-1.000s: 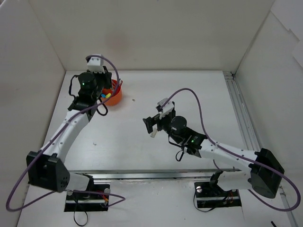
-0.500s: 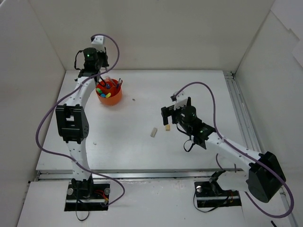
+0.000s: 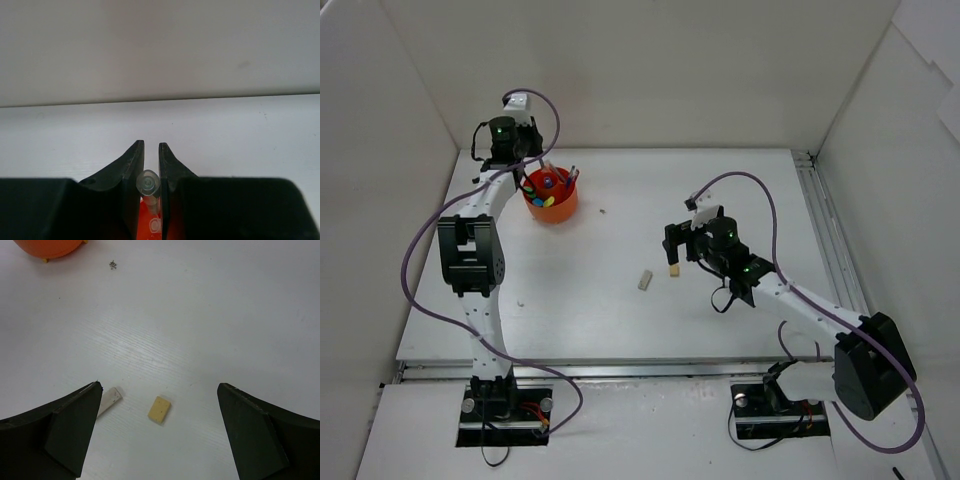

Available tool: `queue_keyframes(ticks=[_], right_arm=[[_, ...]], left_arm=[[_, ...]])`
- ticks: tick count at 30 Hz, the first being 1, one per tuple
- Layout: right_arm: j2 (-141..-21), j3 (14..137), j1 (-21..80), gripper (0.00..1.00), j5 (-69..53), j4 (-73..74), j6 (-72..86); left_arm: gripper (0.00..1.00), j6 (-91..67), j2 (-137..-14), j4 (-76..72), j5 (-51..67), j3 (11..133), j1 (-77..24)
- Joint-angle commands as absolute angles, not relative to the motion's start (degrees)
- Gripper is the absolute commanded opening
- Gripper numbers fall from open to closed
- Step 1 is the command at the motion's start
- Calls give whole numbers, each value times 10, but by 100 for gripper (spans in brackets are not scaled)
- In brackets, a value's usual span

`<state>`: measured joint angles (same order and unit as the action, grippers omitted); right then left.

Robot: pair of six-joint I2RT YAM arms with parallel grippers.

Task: Sort the stationery into containers
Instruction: Place the pen in the storage box.

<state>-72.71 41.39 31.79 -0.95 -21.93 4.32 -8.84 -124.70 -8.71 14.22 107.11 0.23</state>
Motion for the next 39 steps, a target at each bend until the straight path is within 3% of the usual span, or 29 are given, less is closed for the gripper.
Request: queue_keyframes(ticks=[1, 9, 26, 31, 35, 39], right_arm=[[-726, 442, 311, 98, -25, -243, 53], [-727, 441, 306, 98, -19, -241, 54], [-730, 442, 304, 98, -15, -243, 54], [-722, 438, 303, 98, -17, -242, 54], [-708, 430, 303, 98, -13, -243, 55], [-696, 422, 303, 98, -8, -244, 55]], left_arm=[[0, -135, -1247, -169, 197, 1092, 13], [0, -170, -1266, -213, 250, 1077, 25], [0, -134, -1293, -138, 210, 1103, 7], [7, -140, -1290, -125, 208, 1110, 7], [3, -140, -1288, -126, 216, 1101, 7], [8, -135, -1285, -116, 217, 1100, 7]])
